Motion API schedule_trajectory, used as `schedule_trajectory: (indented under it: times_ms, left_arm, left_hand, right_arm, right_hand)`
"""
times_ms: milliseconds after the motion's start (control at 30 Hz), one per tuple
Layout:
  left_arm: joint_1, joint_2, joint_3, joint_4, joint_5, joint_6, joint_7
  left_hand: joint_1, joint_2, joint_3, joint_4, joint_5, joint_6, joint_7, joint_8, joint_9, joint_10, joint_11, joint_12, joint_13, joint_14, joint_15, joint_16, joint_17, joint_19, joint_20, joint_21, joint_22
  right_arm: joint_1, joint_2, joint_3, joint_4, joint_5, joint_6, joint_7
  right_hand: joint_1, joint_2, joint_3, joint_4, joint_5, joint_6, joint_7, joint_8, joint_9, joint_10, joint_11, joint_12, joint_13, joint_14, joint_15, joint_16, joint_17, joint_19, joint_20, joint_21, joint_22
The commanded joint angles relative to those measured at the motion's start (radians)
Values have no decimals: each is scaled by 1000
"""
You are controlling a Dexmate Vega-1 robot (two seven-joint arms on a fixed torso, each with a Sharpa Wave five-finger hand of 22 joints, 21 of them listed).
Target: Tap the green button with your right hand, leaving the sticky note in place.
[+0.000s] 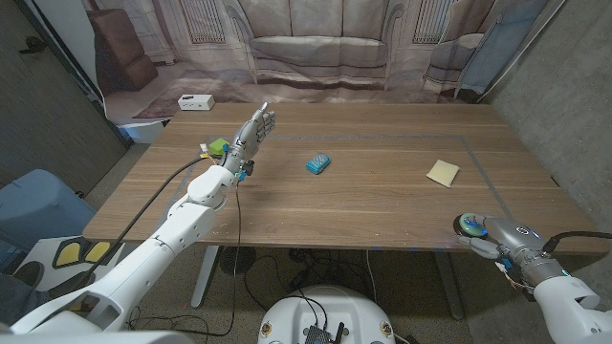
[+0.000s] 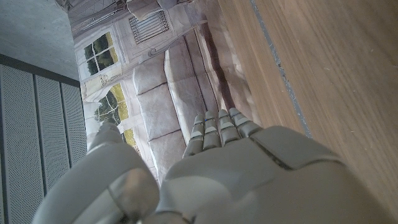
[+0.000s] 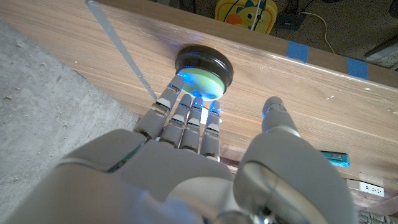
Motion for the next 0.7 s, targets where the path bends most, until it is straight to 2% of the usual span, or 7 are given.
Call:
schedule_trajectory:
  times_ms: [33, 700]
  left_arm:
    - [-3, 0, -1, 5, -1, -1, -5]
    - [-21, -6, 7, 29, -4, 6, -18]
  left_hand:
    - [3, 12, 1, -7, -2, 6, -7, -2, 2, 3, -3, -3, 2, -3, -3, -3, 5, -7, 4, 0, 5]
    - [3, 13, 0, -8, -3, 9, -9, -1, 2, 5, -5, -2, 2, -2, -5, -2, 5, -8, 4, 0, 5]
  right_arm:
    - [1, -25, -13, 0, 15, -30, 6]
    - [15, -64, -47, 4, 69, -99, 23]
  right_hand:
    - [-5, 2, 9, 4, -3, 10, -1, 6, 3, 12, -2, 1, 1, 9, -15, 0, 5, 1, 4, 1, 2]
    - [-7, 5, 18, 2, -5, 39, 7, 11, 3, 40, 0, 7, 1, 40, -17, 7, 4, 24, -1, 8, 2]
